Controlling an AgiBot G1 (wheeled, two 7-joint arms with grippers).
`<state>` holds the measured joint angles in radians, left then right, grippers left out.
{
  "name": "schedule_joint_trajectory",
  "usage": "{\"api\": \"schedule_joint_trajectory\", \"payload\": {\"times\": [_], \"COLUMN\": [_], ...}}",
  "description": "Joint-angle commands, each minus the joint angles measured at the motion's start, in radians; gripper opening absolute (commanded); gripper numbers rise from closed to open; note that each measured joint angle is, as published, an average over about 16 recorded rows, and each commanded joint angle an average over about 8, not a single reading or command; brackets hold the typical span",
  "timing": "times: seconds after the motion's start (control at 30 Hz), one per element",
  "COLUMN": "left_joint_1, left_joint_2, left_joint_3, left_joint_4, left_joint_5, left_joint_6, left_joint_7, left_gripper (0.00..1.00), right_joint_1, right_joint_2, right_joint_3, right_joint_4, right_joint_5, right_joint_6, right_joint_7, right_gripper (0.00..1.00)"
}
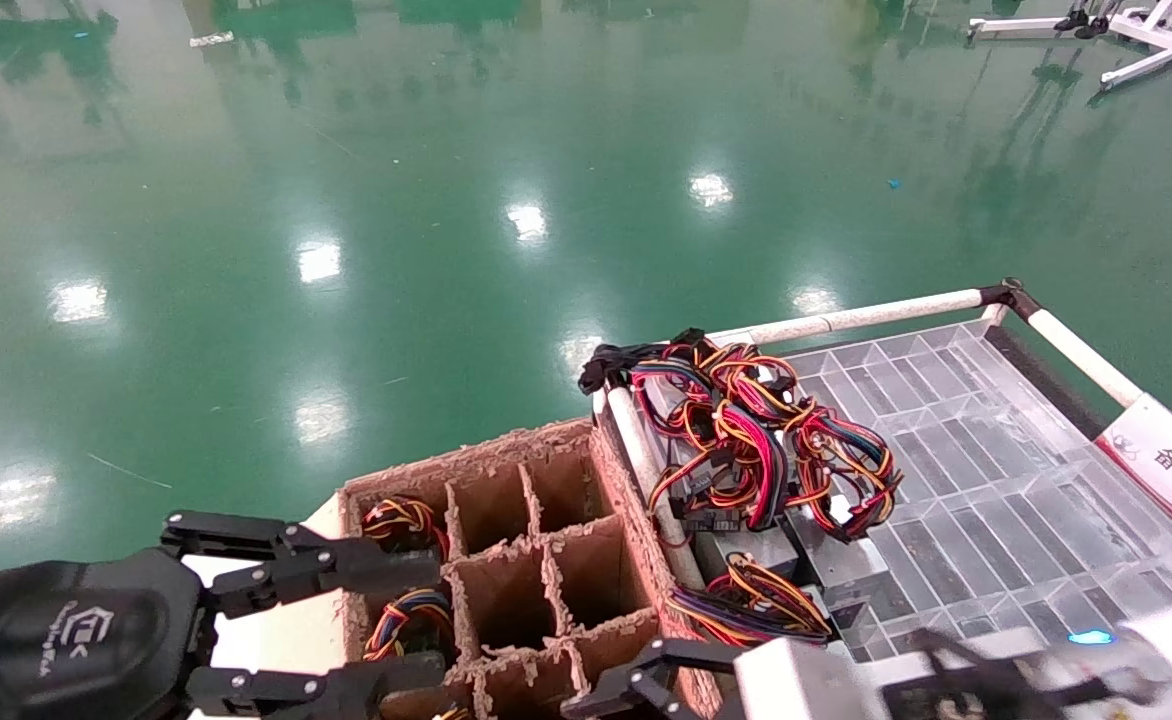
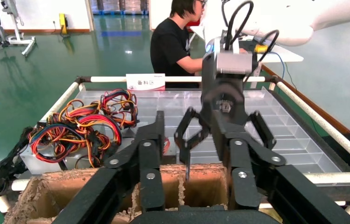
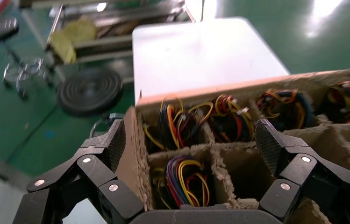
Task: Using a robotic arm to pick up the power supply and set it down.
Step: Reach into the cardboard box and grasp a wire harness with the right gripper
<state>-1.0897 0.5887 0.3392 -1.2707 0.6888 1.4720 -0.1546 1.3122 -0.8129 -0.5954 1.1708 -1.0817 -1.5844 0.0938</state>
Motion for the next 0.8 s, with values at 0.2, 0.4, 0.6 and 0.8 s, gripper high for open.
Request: {"api": "schedule_joint_trajectory", "payload": {"times": [0.2,0.4,0.6,0.8], "left_joint_1": [0.0,0.0,0.0,0.0], "left_joint_2": [0.0,0.0,0.0,0.0], "left_joint_3": [0.0,0.0,0.0,0.0], "left_joint_4": [0.0,0.0,0.0,0.0], "left_joint_5": [0.0,0.0,0.0,0.0], "left_joint_6": [0.0,0.0,0.0,0.0], "left_joint_7": [0.0,0.0,0.0,0.0], "left_gripper": [0.07,0.11,0.11,0.11], "right_joint_1": [0.129,0.217,0.277,0.304], "right_joint_2": [-0.075,-0.129,-0.162,-0.186], "right_joint_3": [-0.17,-0.304,-0.392,-0.427], "right_joint_4": [-0.081,-0.153,-0.214,-0.264], "right_joint_5": [-0.082,-0.104,-0.091,-0.08], "right_joint_6": [-0.007,-0.007,0.001,0.019], "right_joint_7": [-0.095,-0.19,-0.265,-0.318], "right_gripper": [1.0,0.6,0.08,0.0]}}
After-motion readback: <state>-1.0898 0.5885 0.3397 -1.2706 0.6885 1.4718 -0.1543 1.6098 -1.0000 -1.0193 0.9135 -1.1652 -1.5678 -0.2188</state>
